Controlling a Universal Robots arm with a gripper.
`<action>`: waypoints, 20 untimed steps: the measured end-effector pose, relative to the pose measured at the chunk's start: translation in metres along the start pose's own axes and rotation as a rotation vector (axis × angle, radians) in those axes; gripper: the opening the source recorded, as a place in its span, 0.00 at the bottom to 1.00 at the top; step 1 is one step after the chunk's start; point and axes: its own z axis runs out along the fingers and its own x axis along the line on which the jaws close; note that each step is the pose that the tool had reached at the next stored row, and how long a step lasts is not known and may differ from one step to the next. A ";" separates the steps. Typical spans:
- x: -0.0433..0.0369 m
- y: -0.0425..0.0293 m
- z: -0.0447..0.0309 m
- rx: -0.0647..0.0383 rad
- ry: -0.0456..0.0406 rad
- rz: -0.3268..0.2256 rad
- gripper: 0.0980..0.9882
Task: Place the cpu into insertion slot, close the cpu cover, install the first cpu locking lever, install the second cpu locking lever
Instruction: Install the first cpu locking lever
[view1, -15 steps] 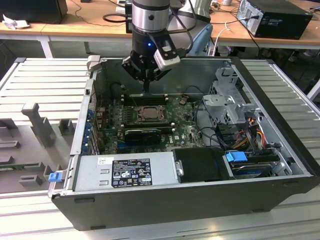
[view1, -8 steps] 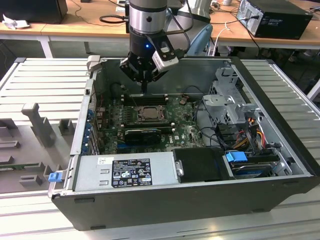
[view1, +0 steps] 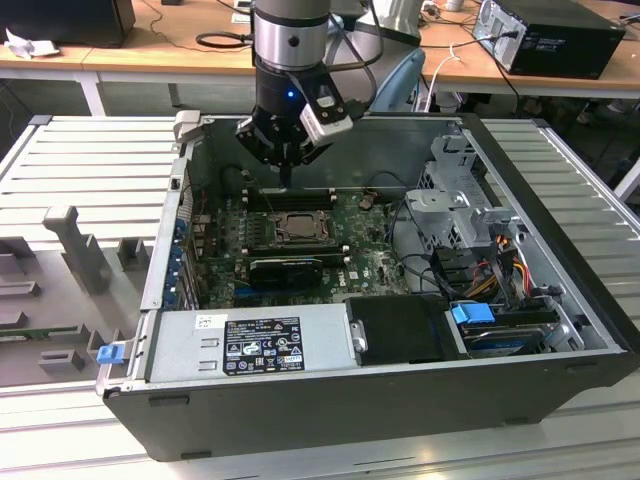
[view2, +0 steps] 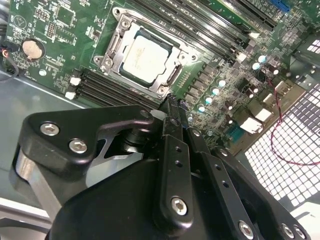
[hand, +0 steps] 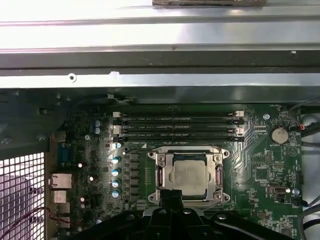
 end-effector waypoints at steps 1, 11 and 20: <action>0.0007 0.0000 0.0005 0.000 -0.0001 0.000 0.01; 0.0052 -0.0002 0.0046 0.000 0.0002 -0.003 0.01; 0.0124 -0.0004 0.0075 0.000 0.0001 -0.004 0.01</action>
